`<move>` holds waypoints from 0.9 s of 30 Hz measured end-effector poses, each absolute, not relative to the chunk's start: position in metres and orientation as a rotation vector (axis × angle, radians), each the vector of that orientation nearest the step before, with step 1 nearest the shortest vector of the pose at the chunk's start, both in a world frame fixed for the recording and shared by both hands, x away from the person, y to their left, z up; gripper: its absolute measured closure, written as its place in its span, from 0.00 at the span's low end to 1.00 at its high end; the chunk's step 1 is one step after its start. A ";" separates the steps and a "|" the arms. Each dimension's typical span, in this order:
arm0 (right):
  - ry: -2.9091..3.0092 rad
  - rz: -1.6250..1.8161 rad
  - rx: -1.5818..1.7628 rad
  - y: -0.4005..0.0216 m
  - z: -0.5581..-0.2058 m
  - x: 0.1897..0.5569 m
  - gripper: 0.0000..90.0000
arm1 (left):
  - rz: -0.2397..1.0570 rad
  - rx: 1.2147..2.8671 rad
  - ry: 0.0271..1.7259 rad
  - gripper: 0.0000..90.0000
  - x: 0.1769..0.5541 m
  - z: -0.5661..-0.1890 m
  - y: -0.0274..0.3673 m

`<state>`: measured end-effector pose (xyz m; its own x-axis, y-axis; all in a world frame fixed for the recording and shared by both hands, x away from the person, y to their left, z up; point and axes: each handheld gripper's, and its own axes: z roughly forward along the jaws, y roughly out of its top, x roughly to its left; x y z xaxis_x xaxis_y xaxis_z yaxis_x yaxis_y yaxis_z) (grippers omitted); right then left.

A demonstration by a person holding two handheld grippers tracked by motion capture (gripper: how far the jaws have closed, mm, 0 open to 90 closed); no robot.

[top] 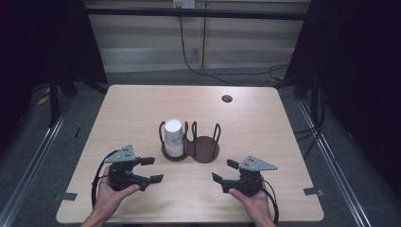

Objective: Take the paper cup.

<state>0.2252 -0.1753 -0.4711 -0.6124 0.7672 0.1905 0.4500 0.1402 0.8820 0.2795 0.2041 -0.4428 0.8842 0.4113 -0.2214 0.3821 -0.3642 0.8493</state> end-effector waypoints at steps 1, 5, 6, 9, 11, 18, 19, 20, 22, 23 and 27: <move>2.124 1.461 1.177 -0.175 -0.471 0.224 0.24 | 0.036 1.996 0.568 0.27 0.281 -0.441 0.205; 2.154 1.469 1.151 -0.172 -0.469 0.222 0.24 | 0.053 1.991 0.565 0.27 0.283 -0.430 0.207; 2.160 1.470 1.151 -0.172 -0.470 0.222 0.24 | 0.056 1.982 0.566 0.28 0.283 -0.428 0.207; 2.189 1.481 1.143 -0.171 -0.471 0.221 0.23 | 0.053 1.989 0.563 0.29 0.284 -0.426 0.206; 2.208 1.469 1.145 -0.171 -0.471 0.222 0.22 | 0.070 2.016 0.560 0.30 0.285 -0.423 0.203; 2.233 1.474 1.152 -0.172 -0.473 0.224 0.22 | 0.068 2.017 0.561 0.33 0.297 -0.410 0.198; 2.235 1.474 1.148 -0.172 -0.473 0.224 0.22 | 0.069 2.016 0.567 0.33 0.298 -0.410 0.197; 2.237 1.474 1.143 -0.171 -0.472 0.223 0.22 | 0.067 2.017 0.576 0.33 0.299 -0.409 0.196; 2.238 1.470 1.139 -0.171 -0.472 0.221 0.22 | 0.068 2.019 0.572 0.32 0.302 -0.408 0.193; 2.237 1.473 1.137 -0.171 -0.472 0.221 0.22 | 0.075 2.016 0.570 0.32 0.302 -0.407 0.192; 2.242 1.469 1.148 -0.171 -0.473 0.221 0.22 | 0.087 2.025 0.563 0.31 0.309 -0.399 0.190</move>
